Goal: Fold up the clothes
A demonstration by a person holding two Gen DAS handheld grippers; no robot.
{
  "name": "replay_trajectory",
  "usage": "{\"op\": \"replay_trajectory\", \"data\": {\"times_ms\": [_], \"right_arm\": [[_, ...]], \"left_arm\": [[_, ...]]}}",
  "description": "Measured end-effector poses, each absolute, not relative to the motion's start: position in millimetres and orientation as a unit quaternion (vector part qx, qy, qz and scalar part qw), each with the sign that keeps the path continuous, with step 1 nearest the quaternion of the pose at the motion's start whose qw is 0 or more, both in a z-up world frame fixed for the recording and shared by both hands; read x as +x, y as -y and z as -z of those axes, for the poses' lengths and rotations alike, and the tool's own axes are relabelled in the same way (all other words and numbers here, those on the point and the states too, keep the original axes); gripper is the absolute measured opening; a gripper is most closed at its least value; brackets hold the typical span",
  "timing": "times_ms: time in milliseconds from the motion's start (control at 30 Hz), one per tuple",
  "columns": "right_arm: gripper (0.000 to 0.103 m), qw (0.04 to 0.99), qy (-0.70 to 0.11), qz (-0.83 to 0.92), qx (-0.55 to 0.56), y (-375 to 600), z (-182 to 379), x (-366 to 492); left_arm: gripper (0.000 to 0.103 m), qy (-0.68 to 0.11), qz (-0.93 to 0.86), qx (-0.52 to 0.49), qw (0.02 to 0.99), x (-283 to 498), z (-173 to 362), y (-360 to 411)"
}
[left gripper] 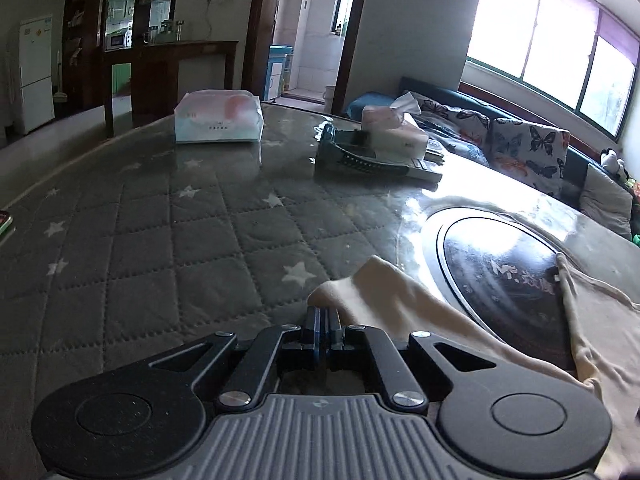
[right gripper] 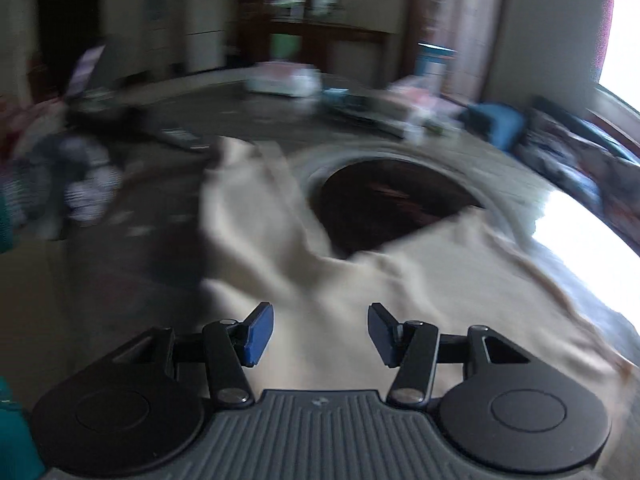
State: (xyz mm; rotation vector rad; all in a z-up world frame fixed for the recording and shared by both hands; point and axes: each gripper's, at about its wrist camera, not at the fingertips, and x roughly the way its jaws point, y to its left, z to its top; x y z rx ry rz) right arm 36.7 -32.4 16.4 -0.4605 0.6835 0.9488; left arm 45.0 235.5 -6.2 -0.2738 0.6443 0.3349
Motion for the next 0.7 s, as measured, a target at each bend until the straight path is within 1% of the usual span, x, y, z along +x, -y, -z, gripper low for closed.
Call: {"op": "replay_trajectory", "data": {"times_ms": [133, 200, 267, 367, 567, 700], "right_arm": [[0.052, 0.783, -0.323, -0.479, -0.229, 7.5, -3.9, 19.7], [0.049, 0.776, -0.326, -0.485, -0.238, -0.1, 3.3, 12.4], [0.049, 0.776, -0.327, -0.485, -0.236, -2.0, 6.5, 9.4], [0.048, 0.767, -0.342, -0.496, -0.222, -0.6, 5.8, 9.3], [0.048, 0.732, -0.342, -0.538, -0.242, -0.9, 2.3, -5.4], [0.047, 0.740, -0.330, -0.535, -0.237, -1.7, -5.0, -2.5]], "left_arm": [[0.003, -0.314, -0.161, -0.140, 0.925, 50.4, 1.4, -236.7], [0.003, -0.312, -0.155, -0.138, 0.927, 50.0, -2.2, -233.7], [0.003, -0.306, -0.147, -0.139, 0.930, 47.4, -6.3, -229.2], [0.004, -0.308, -0.120, -0.135, 0.934, 48.6, -8.9, -219.8], [0.005, -0.332, -0.086, -0.096, 0.934, 65.9, 1.9, -199.2], [0.006, -0.338, -0.095, -0.086, 0.932, 75.0, 8.7, -201.5]]}}
